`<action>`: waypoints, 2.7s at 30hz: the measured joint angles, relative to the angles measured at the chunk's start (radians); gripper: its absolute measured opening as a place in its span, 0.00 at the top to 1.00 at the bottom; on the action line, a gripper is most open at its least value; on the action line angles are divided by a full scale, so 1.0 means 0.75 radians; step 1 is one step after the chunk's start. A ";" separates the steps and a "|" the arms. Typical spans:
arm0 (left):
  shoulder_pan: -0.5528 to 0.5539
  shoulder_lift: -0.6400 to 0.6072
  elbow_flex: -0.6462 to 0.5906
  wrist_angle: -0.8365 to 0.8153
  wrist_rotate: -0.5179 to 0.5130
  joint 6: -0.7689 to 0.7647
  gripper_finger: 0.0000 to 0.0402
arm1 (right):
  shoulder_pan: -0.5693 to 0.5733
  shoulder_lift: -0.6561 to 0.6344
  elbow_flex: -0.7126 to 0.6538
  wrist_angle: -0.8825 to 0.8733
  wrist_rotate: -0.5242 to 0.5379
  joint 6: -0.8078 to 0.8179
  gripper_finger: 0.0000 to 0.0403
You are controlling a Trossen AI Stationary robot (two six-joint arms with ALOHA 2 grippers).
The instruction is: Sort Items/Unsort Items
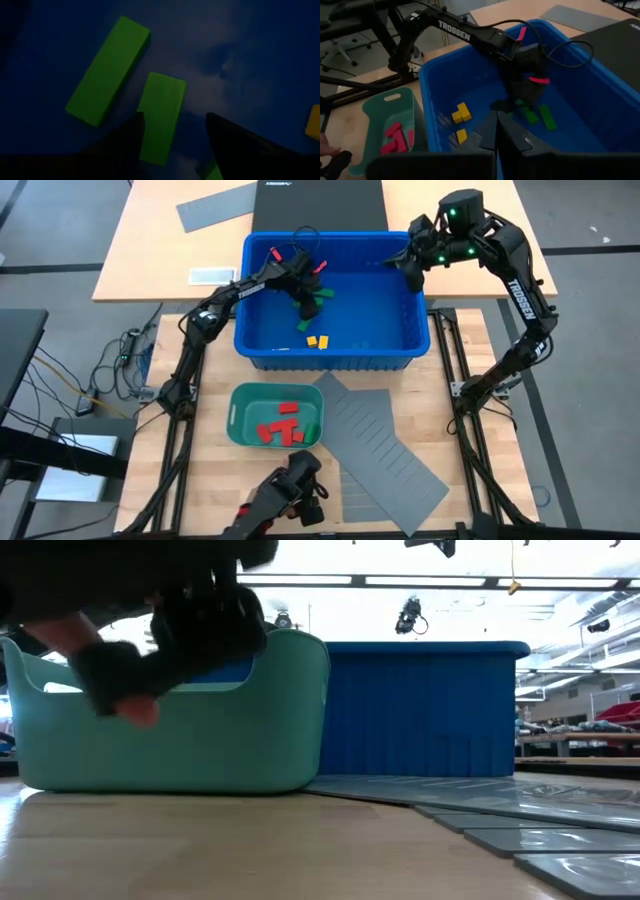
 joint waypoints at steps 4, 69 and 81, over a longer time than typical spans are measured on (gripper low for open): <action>-0.001 0.015 0.001 0.028 -0.019 0.000 0.44 | -0.016 0.000 0.000 0.000 -0.004 0.001 0.99; -0.735 -0.693 -0.316 -1.071 0.352 -0.289 0.68 | -0.071 0.001 -0.001 0.092 -0.133 -0.236 1.00; -0.781 -0.694 -0.458 -1.066 0.311 -0.444 0.38 | -0.071 0.001 -0.001 0.086 -0.135 -0.266 1.00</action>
